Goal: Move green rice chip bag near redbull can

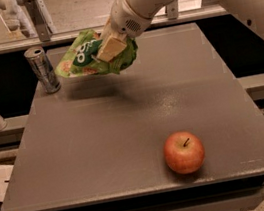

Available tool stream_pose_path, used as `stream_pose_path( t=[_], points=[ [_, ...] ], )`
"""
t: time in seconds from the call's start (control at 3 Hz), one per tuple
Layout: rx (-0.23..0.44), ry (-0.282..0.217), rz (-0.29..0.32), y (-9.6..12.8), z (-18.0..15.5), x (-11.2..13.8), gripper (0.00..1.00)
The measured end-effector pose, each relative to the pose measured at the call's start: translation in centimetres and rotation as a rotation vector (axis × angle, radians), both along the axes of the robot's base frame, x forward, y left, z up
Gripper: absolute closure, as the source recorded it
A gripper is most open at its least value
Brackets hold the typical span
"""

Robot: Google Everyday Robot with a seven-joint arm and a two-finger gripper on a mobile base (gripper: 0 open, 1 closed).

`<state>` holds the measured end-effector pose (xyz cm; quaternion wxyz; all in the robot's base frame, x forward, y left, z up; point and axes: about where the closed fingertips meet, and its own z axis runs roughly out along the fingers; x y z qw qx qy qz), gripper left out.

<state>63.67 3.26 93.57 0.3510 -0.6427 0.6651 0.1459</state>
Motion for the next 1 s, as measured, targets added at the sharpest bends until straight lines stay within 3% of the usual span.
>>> stream_pose_path(
  t=[1.0],
  points=[
    [-0.013, 0.057, 0.117, 6.4, -3.7, -4.2, 1.0]
  ],
)
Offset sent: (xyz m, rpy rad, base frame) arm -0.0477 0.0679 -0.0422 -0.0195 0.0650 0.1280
